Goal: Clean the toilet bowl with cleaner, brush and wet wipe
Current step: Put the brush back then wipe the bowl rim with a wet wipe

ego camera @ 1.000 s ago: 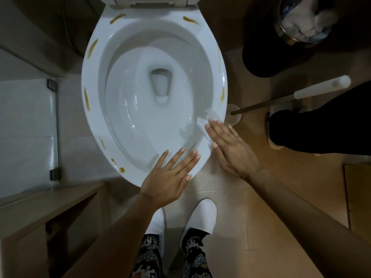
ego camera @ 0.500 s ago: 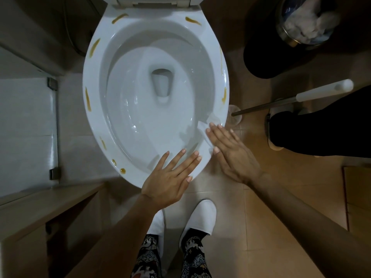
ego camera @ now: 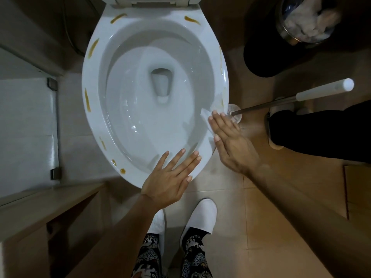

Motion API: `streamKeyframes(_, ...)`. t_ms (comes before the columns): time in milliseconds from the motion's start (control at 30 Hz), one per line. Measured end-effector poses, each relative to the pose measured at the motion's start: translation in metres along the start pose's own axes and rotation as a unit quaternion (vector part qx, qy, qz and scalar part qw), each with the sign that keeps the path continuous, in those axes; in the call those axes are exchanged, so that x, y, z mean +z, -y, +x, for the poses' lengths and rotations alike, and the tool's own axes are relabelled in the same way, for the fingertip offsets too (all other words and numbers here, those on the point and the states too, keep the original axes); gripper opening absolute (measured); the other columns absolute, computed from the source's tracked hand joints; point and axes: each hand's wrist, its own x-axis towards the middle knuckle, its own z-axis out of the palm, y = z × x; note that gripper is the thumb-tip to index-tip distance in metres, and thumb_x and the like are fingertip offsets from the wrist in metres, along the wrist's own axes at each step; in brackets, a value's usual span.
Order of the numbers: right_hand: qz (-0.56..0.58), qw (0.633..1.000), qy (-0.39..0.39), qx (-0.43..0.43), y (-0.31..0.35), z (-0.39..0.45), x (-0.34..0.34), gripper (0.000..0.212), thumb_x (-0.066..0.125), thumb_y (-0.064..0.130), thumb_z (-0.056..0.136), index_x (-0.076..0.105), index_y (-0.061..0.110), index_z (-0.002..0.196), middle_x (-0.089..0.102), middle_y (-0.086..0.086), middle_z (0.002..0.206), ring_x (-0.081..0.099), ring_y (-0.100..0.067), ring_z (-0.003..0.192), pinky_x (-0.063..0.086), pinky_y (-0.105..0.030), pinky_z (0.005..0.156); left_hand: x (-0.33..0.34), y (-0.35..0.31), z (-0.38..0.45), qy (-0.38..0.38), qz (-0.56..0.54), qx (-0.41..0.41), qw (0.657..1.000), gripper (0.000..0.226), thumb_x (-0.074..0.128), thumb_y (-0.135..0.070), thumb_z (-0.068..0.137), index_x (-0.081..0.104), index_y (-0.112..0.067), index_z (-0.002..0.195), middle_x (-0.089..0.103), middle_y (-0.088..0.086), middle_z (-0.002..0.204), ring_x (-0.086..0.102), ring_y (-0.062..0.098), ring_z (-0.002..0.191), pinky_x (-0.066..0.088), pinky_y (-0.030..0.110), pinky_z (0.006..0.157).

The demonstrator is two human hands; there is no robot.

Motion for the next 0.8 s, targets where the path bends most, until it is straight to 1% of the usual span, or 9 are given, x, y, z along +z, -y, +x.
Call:
streamKeyframes(133,0.013,0.999,0.048,-0.020,0.020,-0.033,0.017,0.053,0.015,0.033,0.102,0.010,0.018,0.153,0.004,0.005,0.160,-0.002,-0.008,0.148,-0.002,-0.028,0.121,0.002,0.001,0.000,-0.002,0.000,0.006,1.000,0.054,0.014,-0.038,0.101,0.008,-0.022,0.152,0.015,-0.003,0.158,0.018,0.021,0.144,0.019,0.049,0.113)
streamKeyframes(233,-0.003,0.997,0.064,-0.038,0.016,-0.035,0.017,0.053,0.014,0.033,0.102,0.012,0.020,0.154,0.005,0.006,0.160,-0.002,-0.007,0.148,-0.003,-0.027,0.120,0.002,0.002,0.001,-0.005,-0.002,0.006,1.000,0.055,0.016,-0.038,0.101,0.008,-0.022,0.152,0.015,-0.003,0.158,0.019,0.021,0.144,0.019,0.049,0.113)
streamKeyframes(333,-0.011,0.998,0.047,-0.039,0.005,-0.022,0.008,0.054,0.014,0.034,0.102,0.013,0.020,0.153,0.006,0.007,0.159,-0.001,-0.005,0.147,-0.004,-0.025,0.120,0.002,0.001,0.001,-0.009,-0.001,0.005,1.000,0.054,0.016,-0.038,0.101,0.009,-0.022,0.152,0.015,-0.003,0.158,0.019,0.021,0.144,0.018,0.049,0.113)
streamKeyframes(433,-0.001,1.000,0.018,-0.012,-0.009,0.002,-0.003,0.054,0.013,0.034,0.101,0.011,0.020,0.153,0.004,0.009,0.158,-0.005,-0.001,0.146,-0.004,-0.026,0.119,0.001,0.000,0.000,-0.007,-0.001,0.002,1.000,0.054,0.013,-0.038,0.101,0.010,-0.023,0.153,0.013,-0.005,0.159,0.017,0.020,0.145,0.019,0.049,0.114)
streamKeyframes(500,-0.005,1.000,0.010,0.002,-0.019,0.020,-0.010,0.055,0.012,0.035,0.101,0.011,0.020,0.153,0.003,0.008,0.158,-0.002,-0.004,0.147,-0.001,-0.030,0.119,0.000,0.000,0.000,-0.006,-0.002,0.000,1.000,0.054,0.012,-0.037,0.101,0.009,-0.023,0.153,0.011,-0.006,0.159,0.016,0.019,0.145,0.019,0.048,0.114)
streamKeyframes(600,-0.022,1.000,0.003,0.013,-0.028,0.041,-0.020,0.055,0.010,0.036,0.101,0.011,0.020,0.154,0.007,0.004,0.161,0.000,-0.008,0.148,0.001,-0.032,0.120,0.001,0.000,-0.001,-0.007,-0.007,0.005,1.000,0.053,0.009,-0.035,0.101,0.009,-0.023,0.153,0.010,-0.006,0.159,0.013,0.018,0.146,0.016,0.046,0.114)
streamKeyframes(733,-0.016,1.000,0.002,0.011,-0.027,0.042,-0.022,0.055,0.011,0.035,0.102,0.010,0.017,0.154,0.006,0.001,0.161,-0.001,-0.009,0.148,0.000,-0.030,0.120,-0.002,0.000,0.000,-0.009,-0.015,0.011,1.000,0.052,0.009,-0.033,0.102,0.012,-0.021,0.152,0.013,-0.005,0.159,0.012,0.015,0.145,0.012,0.043,0.115)
streamKeyframes(800,-0.005,1.000,0.005,0.012,-0.026,0.035,-0.018,0.056,0.009,0.038,0.101,0.009,0.018,0.154,0.004,0.003,0.161,-0.002,-0.008,0.148,0.003,-0.032,0.121,-0.003,-0.002,0.002,-0.011,-0.022,0.013,1.000,0.052,0.012,-0.031,0.101,0.014,-0.019,0.152,0.015,-0.004,0.158,0.014,0.014,0.145,0.013,0.042,0.115)
